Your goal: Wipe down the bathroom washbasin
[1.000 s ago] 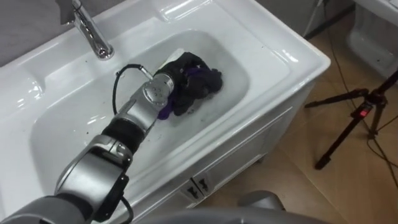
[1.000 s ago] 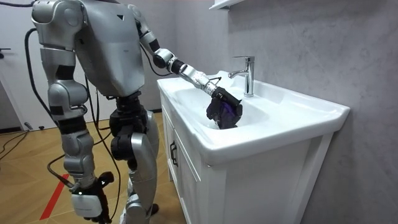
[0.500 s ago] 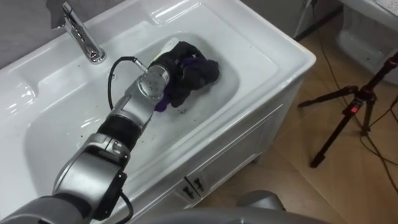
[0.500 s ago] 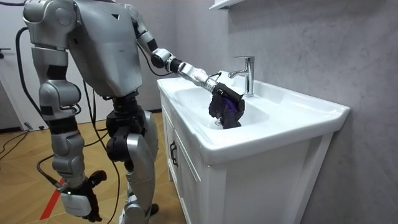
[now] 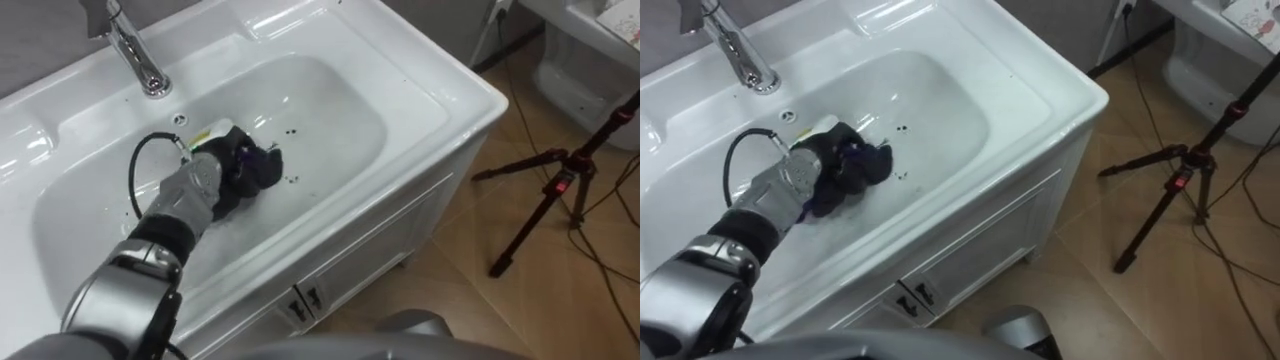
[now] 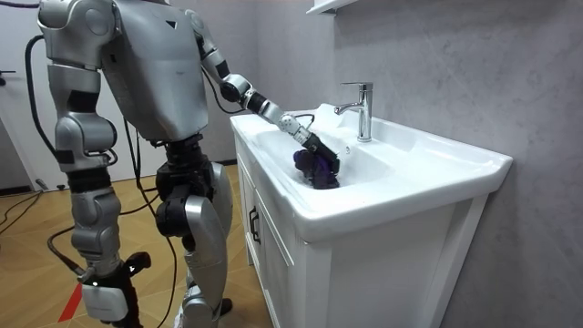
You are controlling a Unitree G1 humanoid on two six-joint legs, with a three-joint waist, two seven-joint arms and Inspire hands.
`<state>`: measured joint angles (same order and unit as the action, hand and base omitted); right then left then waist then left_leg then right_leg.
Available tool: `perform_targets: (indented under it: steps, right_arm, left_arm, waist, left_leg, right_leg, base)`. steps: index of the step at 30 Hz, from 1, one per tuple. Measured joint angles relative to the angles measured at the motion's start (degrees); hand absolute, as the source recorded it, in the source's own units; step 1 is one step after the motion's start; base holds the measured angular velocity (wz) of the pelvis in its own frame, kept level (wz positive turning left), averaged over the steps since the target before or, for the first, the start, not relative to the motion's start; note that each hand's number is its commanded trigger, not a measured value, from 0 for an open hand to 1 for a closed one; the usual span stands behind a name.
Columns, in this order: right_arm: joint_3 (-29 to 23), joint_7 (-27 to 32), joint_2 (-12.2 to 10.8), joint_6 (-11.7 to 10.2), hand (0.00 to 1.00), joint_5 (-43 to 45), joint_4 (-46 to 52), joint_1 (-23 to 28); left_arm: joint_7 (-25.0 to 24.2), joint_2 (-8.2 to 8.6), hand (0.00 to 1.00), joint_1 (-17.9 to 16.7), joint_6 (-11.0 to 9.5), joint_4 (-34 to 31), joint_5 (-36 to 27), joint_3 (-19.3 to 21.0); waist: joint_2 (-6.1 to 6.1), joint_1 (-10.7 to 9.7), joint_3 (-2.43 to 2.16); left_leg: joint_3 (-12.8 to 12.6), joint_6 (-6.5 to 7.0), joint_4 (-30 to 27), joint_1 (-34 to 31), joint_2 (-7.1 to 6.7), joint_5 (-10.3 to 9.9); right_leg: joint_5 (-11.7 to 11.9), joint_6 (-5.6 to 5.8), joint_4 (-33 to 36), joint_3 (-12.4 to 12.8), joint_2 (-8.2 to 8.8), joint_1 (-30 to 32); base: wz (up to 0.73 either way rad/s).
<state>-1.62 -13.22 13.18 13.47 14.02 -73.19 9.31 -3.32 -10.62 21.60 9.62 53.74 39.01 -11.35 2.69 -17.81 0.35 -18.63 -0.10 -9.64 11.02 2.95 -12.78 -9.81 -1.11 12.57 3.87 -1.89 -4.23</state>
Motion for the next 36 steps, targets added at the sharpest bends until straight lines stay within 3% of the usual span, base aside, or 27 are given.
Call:
perform_targets:
  steps: [2,4,5,9,12,20,24,32,36]
  right_arm:
    - [0.08,0.37,-0.01,0.12,0.00,0.00,0.35,-0.01]
    - [0.02,0.60,-0.01,0.35,0.00,0.07,0.35,-0.26]
    - [-0.05,0.57,-0.05,0.33,0.00,0.13,0.37,-0.30]
    - [-0.85,0.67,-0.46,0.55,0.00,0.63,0.65,0.06]
    - [-0.86,0.61,-0.44,2.33,0.00,1.53,0.63,0.39]
    - [-2.06,0.70,-0.56,4.24,0.00,2.76,2.10,1.01]
    - [-2.03,1.30,-0.60,5.42,0.00,3.49,2.64,0.67]
    - [-1.95,3.53,-1.00,5.45,0.00,4.24,3.59,-1.86]
    - [-1.91,5.18,-1.13,5.44,0.00,4.01,4.22,-2.64]
  left_arm:
    - [1.08,-0.26,1.00,-1.46,0.14,0.00,1.24,0.20]
    - [2.30,-0.26,1.00,-3.26,0.15,0.06,3.62,0.56]
    - [2.76,-0.24,1.00,-3.74,0.05,0.07,5.02,0.99]
    - [4.74,-0.19,1.00,-5.80,0.22,0.12,14.96,3.73]
    - [5.75,-0.19,1.00,-6.86,1.28,0.13,18.12,3.95]
    - [8.40,0.37,1.00,-9.70,2.09,-0.16,21.91,6.41]
    - [10.10,0.35,1.00,-10.21,2.11,-0.42,22.72,6.78]
    - [15.94,0.39,1.00,-12.00,2.45,-1.01,26.59,7.07]
    - [19.14,0.61,1.00,-13.75,2.45,-0.90,25.91,7.56]
  waist:
    - [-0.10,0.69,0.09]
    - [0.51,1.25,-0.24]
    - [0.60,1.28,-0.18]
    - [0.61,2.09,-0.15]
    - [0.55,2.67,-0.16]
    - [0.12,3.34,-0.32]
    - [-0.53,5.50,-0.62]
    - [-0.59,8.66,-0.89]
    - [-1.08,10.07,-1.28]
  left_leg:
    - [0.07,-0.09,0.00,0.38,0.29,-0.07]
    - [0.26,-0.32,0.05,0.86,0.29,-0.46]
    - [0.25,-0.32,0.11,1.11,0.29,-0.46]
    - [0.34,-0.51,0.05,1.67,0.39,-0.59]
    - [0.73,-0.52,0.16,1.96,0.40,-0.59]
    - [0.88,-0.53,0.30,2.84,0.37,-0.71]
    - [1.49,-0.54,0.25,2.86,0.40,-0.70]
    - [3.13,-0.71,0.16,3.34,0.40,-0.59]
    - [5.12,-0.85,0.13,4.98,0.36,-0.51]
  right_leg:
    - [0.00,-0.02,-0.15,0.02,-0.04,-0.74]
    - [-0.08,-0.12,-0.45,0.02,-0.16,-1.15]
    - [-0.09,-0.13,-0.51,0.02,-0.23,-1.36]
    - [-0.30,-0.33,0.11,-0.27,-0.25,-1.78]
    - [-0.25,-0.37,0.07,-0.27,-0.26,-2.53]
    - [-0.24,-0.35,0.13,-0.62,-0.57,-3.48]
    - [-0.13,-0.49,-0.06,-1.04,-0.54,-3.67]
    - [-0.06,-0.74,-1.03,-3.24,-0.23,-4.84]
    - [-0.42,-1.19,-1.89,-4.02,-0.12,-7.00]
  base:
    - [0.00]
    - [0.00]
    - [0.00]
    - [0.03]
    - [0.02]
    - [0.00]
    - [0.04]
    - [0.08]
    - [0.06]
